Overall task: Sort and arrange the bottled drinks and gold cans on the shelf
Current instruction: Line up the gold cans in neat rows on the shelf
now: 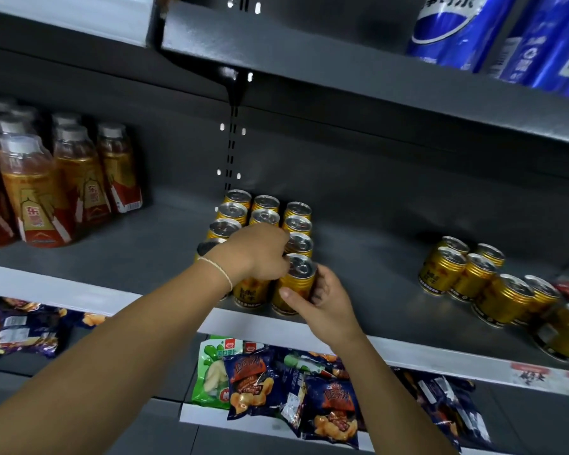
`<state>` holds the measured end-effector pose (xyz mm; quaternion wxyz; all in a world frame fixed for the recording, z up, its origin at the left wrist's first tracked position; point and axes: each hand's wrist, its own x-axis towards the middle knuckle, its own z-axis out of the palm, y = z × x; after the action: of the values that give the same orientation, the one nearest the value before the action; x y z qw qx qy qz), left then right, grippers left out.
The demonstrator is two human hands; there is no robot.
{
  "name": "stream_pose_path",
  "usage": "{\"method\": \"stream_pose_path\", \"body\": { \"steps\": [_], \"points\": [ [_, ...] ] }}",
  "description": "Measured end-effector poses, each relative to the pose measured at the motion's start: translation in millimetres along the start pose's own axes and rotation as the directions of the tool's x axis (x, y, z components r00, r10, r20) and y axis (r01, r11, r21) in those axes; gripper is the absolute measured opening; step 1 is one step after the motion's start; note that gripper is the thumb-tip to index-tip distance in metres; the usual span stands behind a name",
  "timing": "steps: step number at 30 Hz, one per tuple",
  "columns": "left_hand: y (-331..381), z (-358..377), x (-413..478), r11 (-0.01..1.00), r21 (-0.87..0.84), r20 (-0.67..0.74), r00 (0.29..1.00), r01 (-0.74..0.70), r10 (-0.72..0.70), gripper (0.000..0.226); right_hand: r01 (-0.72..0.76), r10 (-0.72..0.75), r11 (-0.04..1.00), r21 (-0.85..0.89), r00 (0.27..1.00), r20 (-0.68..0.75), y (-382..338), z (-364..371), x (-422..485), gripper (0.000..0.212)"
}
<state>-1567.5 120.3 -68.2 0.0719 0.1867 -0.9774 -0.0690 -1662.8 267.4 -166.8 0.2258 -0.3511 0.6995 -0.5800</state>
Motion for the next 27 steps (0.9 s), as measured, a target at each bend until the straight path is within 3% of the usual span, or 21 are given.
{"method": "stream_pose_path", "body": {
  "steps": [3, 5, 7, 9, 13, 16, 20, 24, 27],
  "points": [
    [27, 4, 7, 0.997, -0.033, -0.178, 0.982, -0.066, 0.059, 0.02, -0.011, 0.013, 0.999, 0.035, 0.999, -0.035, -4, -27, 2, 0.082],
    [50, 8, 17, 0.987, -0.09, -0.244, 0.964, -0.134, 0.109, 0.024, 0.024, -0.026, 1.0, -0.02, 0.993, -0.113, -4, -55, 5, 0.054],
    [75, 15, 29, 0.97, -0.151, -0.258, 0.955, -0.189, 0.146, 0.03, 0.038, -0.083, 0.981, -0.191, 0.969, -0.234, -5, -89, 12, 0.031],
    [99, 25, 44, 0.961, -0.188, -0.243, 0.958, -0.2, 0.152, 0.034, 0.009, -0.161, 0.912, -0.41, 0.928, -0.337, -6, -129, 20, 0.034],
    [140, 49, 73, 0.951, -0.258, -0.153, 0.979, -0.17, 0.134, 0.045, -0.102, -0.263, 0.595, -0.798, 0.913, -0.313, -10, -208, 39, 0.048],
    [163, 69, 93, 0.944, -0.312, -0.069, 0.993, -0.111, 0.094, 0.054, -0.132, -0.271, 0.388, -0.912, 0.93, -0.25, -11, -246, 53, 0.051],
    [184, 91, 111, 0.949, -0.31, -0.009, 0.999, -0.049, 0.049, 0.058, -0.197, -0.147, 0.14, -0.97, 0.965, -0.217, -4, -264, 64, 0.05],
    [193, 101, 117, 0.944, -0.33, 0.014, 1.0, 0.007, -0.002, 0.059, -0.192, -0.15, 0.083, -0.978, 0.968, -0.203, 4, -266, 69, 0.045],
    [195, 105, 119, 0.943, -0.332, 0.023, 1.0, 0.028, -0.021, 0.059, -0.193, -0.195, 0.146, -0.97, 0.956, -0.219, 6, -267, 69, 0.041]
  ]
}}
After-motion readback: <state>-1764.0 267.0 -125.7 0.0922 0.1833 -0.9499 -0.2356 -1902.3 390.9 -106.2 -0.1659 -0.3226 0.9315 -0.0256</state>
